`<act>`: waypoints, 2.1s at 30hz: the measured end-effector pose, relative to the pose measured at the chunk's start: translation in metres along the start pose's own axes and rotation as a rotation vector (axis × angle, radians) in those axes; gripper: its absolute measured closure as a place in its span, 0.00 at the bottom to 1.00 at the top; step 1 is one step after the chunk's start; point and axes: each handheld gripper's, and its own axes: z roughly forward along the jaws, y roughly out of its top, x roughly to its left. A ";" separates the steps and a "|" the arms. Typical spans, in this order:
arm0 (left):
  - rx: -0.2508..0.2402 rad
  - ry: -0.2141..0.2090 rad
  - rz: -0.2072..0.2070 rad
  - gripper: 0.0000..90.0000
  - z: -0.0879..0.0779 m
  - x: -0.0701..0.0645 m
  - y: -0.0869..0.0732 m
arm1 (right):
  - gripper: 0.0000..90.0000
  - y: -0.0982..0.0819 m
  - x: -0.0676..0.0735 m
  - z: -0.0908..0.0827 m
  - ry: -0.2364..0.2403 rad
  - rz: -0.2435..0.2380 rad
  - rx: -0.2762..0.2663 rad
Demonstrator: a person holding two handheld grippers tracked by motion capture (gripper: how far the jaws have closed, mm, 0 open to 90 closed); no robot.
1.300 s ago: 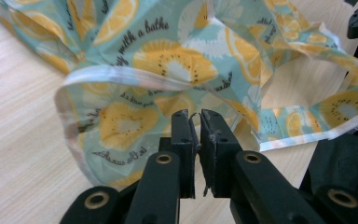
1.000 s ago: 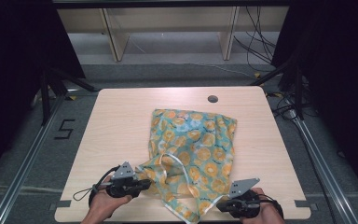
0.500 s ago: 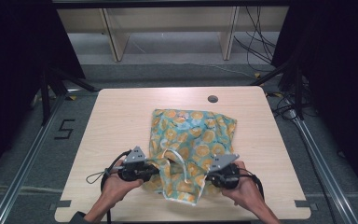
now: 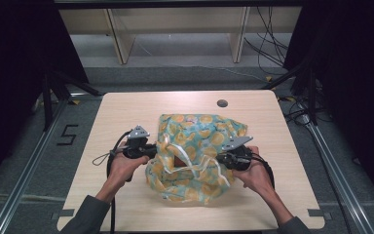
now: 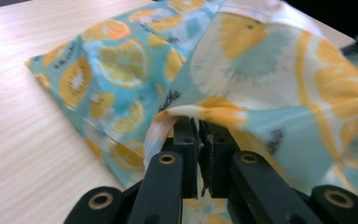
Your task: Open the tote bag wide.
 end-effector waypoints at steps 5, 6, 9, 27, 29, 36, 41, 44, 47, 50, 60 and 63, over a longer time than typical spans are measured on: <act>0.031 0.015 -0.006 0.94 0.006 0.010 0.018 | 1.00 0.006 0.000 -0.007 0.030 -0.019 -0.013; 0.041 0.019 0.006 0.95 0.006 0.012 0.023 | 1.00 0.007 0.001 -0.009 0.033 -0.019 -0.026; 0.037 0.031 -0.015 0.96 0.012 0.013 0.034 | 1.00 0.012 0.003 -0.026 0.067 -0.033 -0.069; 0.093 0.087 -0.053 0.99 0.040 0.031 0.076 | 1.00 0.018 0.095 -0.026 0.353 -0.226 0.005; 0.090 0.094 -0.065 0.99 0.042 0.035 0.075 | 1.00 0.020 0.088 -0.013 0.243 -0.218 0.057; 0.094 0.092 -0.089 0.99 0.043 0.045 0.070 | 1.00 0.026 0.053 0.029 0.041 -0.270 0.157; 0.127 0.088 -0.042 0.96 0.037 0.039 0.057 | 1.00 0.025 0.034 0.041 -0.032 -0.231 0.185; 0.111 0.043 -0.005 0.94 0.020 0.026 0.050 | 1.00 0.025 0.019 0.039 -0.058 -0.179 0.157; 0.093 0.012 0.082 0.93 -0.002 0.001 0.051 | 1.00 0.025 0.012 0.031 -0.074 -0.147 0.130; 0.109 -0.073 0.137 0.93 -0.005 -0.025 0.051 | 1.00 0.029 0.005 0.025 -0.105 -0.135 0.117; 0.217 -0.230 0.194 0.93 0.059 -0.075 0.044 | 1.00 0.046 -0.025 0.027 -0.168 -0.097 0.119; 0.210 -0.179 0.197 0.94 0.068 -0.070 0.053 | 1.00 0.048 -0.024 0.022 -0.143 -0.106 0.125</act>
